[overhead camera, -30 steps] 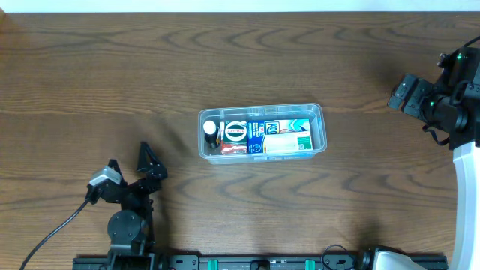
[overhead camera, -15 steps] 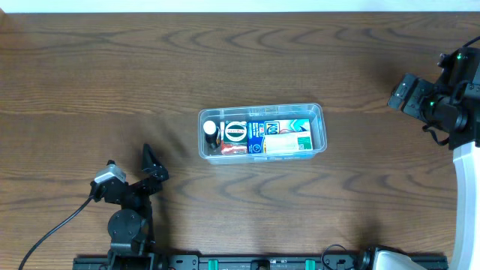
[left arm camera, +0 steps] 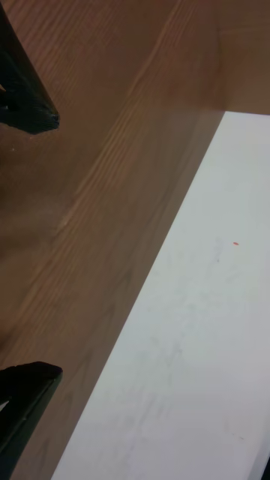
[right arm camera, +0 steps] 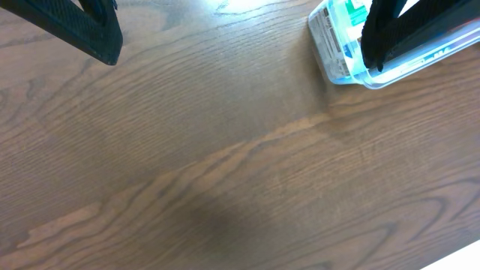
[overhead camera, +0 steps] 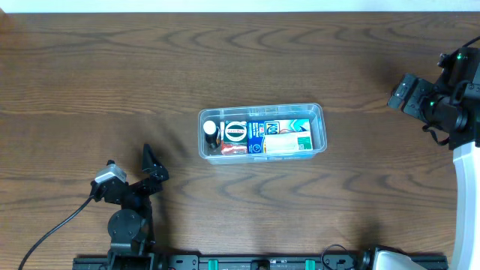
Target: Pack container
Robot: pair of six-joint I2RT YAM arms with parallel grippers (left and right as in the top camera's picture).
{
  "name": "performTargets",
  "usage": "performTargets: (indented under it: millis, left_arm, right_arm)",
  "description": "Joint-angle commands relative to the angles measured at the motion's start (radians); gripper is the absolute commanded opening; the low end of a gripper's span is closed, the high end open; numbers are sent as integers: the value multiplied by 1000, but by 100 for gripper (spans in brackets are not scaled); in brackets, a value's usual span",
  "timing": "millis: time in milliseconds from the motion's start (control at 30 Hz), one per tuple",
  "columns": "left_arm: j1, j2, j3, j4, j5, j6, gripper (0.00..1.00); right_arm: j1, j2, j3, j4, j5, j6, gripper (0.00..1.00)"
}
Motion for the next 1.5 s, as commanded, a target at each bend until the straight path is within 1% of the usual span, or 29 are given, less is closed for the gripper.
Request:
performTargets:
  millis: [0, 733, 867, 1000, 1067, 1133, 1200, 1300, 1467]
  left_arm:
    - [5, -6, -19, -37, -9, 21, 98]
    - [5, -6, -19, -37, -9, 21, 98]
    - [5, -6, -19, -37, -9, 21, 98]
    - [5, -6, -19, -37, -9, 21, 98]
    - [5, -6, -19, -37, -9, 21, 98]
    - [5, -6, -19, -37, -9, 21, 98]
    - [5, -6, -19, -37, -9, 21, 98]
    - [5, -6, -19, -37, -9, 21, 98]
    - [5, -6, -19, -37, -9, 21, 98]
  right_arm:
    - [-8, 5, 8, -1, 6, 2, 99]
    - [-8, 3, 8, -1, 7, 2, 99]
    - [5, -53, 4, -1, 6, 2, 99]
    - [50, -168, -35, -1, 6, 2, 99]
    - [83, -238, -77, 0, 8, 1, 99]
    - [113, -317, -143, 31, 64, -16, 99]
    - [137, -411, -246, 128, 105, -17, 99]
    - [152, -551, -424, 300, 115, -17, 99]
    - [152, -756, -727, 587, 58, -27, 99]
